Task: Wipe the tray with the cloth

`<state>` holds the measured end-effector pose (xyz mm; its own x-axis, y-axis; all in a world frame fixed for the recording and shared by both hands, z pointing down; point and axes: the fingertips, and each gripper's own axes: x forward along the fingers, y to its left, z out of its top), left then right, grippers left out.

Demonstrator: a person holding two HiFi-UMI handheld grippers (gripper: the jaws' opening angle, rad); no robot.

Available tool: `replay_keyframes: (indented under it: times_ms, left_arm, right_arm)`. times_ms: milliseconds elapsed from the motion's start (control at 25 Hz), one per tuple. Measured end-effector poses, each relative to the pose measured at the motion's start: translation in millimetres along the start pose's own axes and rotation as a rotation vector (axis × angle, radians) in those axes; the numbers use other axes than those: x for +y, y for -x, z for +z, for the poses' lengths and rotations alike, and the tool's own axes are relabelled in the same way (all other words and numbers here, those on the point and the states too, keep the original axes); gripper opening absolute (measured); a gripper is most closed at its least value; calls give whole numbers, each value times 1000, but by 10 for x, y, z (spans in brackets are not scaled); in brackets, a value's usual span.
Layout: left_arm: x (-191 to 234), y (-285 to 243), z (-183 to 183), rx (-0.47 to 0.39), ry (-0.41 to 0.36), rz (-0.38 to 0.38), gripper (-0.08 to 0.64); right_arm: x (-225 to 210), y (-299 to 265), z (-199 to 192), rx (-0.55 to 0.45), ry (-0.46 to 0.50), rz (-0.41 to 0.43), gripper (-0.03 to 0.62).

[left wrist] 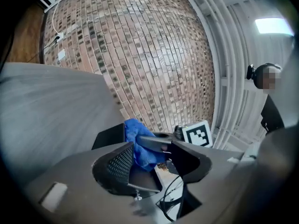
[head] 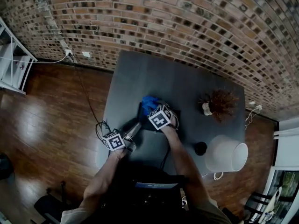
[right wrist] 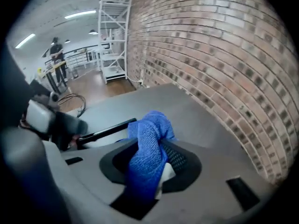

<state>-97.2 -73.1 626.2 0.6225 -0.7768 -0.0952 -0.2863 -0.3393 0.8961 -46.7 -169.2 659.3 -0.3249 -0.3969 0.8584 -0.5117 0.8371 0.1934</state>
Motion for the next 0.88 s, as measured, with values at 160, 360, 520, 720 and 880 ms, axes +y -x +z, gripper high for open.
replay_keyframes:
  times_ms: [160, 360, 520, 720, 880]
  left_arm:
    - [-24, 63, -44, -35, 41, -17, 242]
    - [13, 172, -38, -38, 48, -11, 239]
    - [100, 429, -38, -57, 50, 38, 237]
    - [113, 843, 33, -89, 49, 53, 221]
    - [220, 1178, 81, -121, 69, 90, 209]
  right_arm:
    - [402, 11, 16, 9, 155, 79, 133]
    - [787, 248, -145, 88, 358, 239, 130]
    - [50, -29, 189, 12, 70, -1, 132]
    - [600, 44, 68, 50, 203, 72, 130]
    - [1063, 319, -241, 130, 388, 269, 130]
